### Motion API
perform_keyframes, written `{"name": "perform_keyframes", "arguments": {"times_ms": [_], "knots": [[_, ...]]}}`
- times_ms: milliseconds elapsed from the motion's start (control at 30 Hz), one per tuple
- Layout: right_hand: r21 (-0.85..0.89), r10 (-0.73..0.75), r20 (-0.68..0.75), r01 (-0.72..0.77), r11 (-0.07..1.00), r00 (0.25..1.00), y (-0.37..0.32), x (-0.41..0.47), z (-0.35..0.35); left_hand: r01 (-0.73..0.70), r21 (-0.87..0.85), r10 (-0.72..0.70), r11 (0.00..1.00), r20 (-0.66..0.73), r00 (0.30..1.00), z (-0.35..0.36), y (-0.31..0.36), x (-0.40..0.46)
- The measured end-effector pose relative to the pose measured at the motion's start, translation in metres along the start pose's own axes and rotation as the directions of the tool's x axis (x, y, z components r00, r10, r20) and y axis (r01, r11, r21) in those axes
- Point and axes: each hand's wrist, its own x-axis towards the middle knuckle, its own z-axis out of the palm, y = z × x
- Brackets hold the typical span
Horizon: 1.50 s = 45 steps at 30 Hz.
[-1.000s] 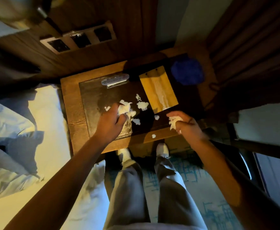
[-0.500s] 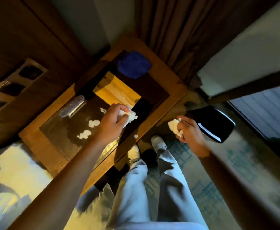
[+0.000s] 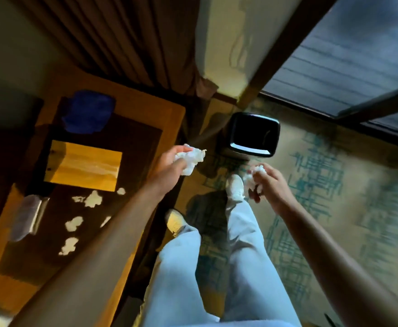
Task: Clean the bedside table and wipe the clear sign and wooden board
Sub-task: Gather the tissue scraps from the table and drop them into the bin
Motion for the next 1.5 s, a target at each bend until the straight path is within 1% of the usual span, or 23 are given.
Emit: {"name": "perform_keyframes", "arguments": {"times_ms": [100,167,200,300,333,400,467,600,667,733,767,800,867,900,933,1000,1067,1167,1233,1300,1333,1400,1500], "knots": [[0.076,0.023,-0.014,-0.022,0.997,1.0,0.011,0.023,-0.038,-0.007,0.037,0.007,0.999,0.018,1.0,0.046,0.009,0.034],[0.096,0.053,-0.036,-0.05,0.994,0.998,0.017,0.04,-0.057,-0.016,0.078,0.013,0.997,0.032,0.999,0.075,0.013,0.052],[0.1,0.092,-0.046,-0.087,0.991,0.995,0.018,0.05,-0.065,-0.01,0.093,0.007,0.996,0.033,0.999,0.088,0.015,0.061],[0.096,0.268,-0.074,-0.261,0.961,0.961,0.022,0.087,-0.09,0.018,0.121,-0.019,0.993,0.008,1.0,0.123,0.018,0.097],[0.085,0.29,-0.073,-0.284,0.955,0.954,0.026,0.102,-0.098,0.03,0.129,-0.03,0.991,-0.003,1.0,0.134,0.018,0.111],[0.03,0.272,-0.068,-0.27,0.962,0.96,0.037,0.133,-0.113,0.044,0.161,-0.04,0.986,-0.024,0.999,0.152,0.015,0.138],[-0.058,0.22,-0.082,-0.225,0.973,0.972,0.048,0.165,-0.122,0.05,0.212,-0.041,0.976,-0.047,0.998,0.17,0.01,0.166],[-0.054,0.164,-0.121,-0.171,0.984,0.979,0.073,0.225,-0.128,0.087,0.318,-0.068,0.944,-0.068,0.995,0.198,-0.01,0.221],[-0.083,0.137,-0.152,-0.15,0.985,0.979,0.085,0.253,-0.125,0.086,0.381,-0.062,0.921,-0.074,0.995,0.209,-0.026,0.246],[-0.161,0.103,-0.182,-0.133,0.978,0.978,0.097,0.279,-0.119,0.069,0.442,-0.042,0.895,-0.072,0.997,0.22,-0.043,0.269],[-0.232,0.079,-0.197,-0.125,0.965,0.977,0.104,0.291,-0.115,0.053,0.467,-0.026,0.882,-0.064,0.998,0.226,-0.052,0.279],[-0.327,0.052,-0.21,-0.12,0.937,0.976,0.11,0.3,-0.111,0.026,0.498,0.0,0.867,-0.052,0.999,0.23,-0.061,0.288],[-0.552,-0.01,-0.231,-0.122,0.825,0.973,0.121,0.314,-0.101,-0.048,0.589,0.076,0.806,-0.023,0.997,0.235,-0.078,0.304],[-0.626,-0.041,-0.238,-0.121,0.77,0.97,0.125,0.319,-0.096,-0.08,0.64,0.115,0.764,-0.013,0.993,0.236,-0.086,0.309],[-0.664,-0.068,-0.241,-0.113,0.739,0.968,0.129,0.325,-0.092,-0.106,0.687,0.151,0.719,-0.005,0.989,0.237,-0.092,0.313],[-0.694,-0.082,-0.231,-0.105,0.712,0.969,0.134,0.335,-0.085,-0.165,0.748,0.223,0.643,0.023,0.975,0.237,-0.102,0.317],[-0.725,-0.104,-0.191,-0.068,0.686,0.976,0.139,0.343,-0.078,-0.22,0.786,0.301,0.577,0.045,0.953,0.238,-0.108,0.319],[-0.803,-0.165,-0.118,0.004,0.596,0.979,0.142,0.349,-0.071,-0.277,0.843,0.394,0.461,0.085,0.915,0.235,-0.113,0.325],[-0.848,-0.203,-0.083,0.038,0.529,0.976,0.142,0.352,-0.072,-0.303,0.871,0.401,0.388,0.137,0.906,0.233,-0.114,0.328],[-0.867,-0.217,-0.069,0.049,0.496,0.974,0.141,0.354,-0.074,-0.321,0.892,0.407,0.318,0.177,0.896,0.234,-0.113,0.331],[-0.87,-0.215,-0.068,0.048,0.491,0.974,0.14,0.354,-0.075,-0.325,0.895,0.403,0.307,0.187,0.896,0.235,-0.112,0.332],[-0.867,-0.209,-0.062,0.051,0.495,0.976,0.138,0.352,-0.075,-0.316,0.895,0.36,0.316,0.195,0.912,0.238,-0.11,0.335],[-0.861,-0.179,0.006,0.096,0.5,0.984,0.137,0.346,-0.078,-0.291,0.907,0.269,0.303,0.212,0.94,0.24,-0.108,0.334]]}}
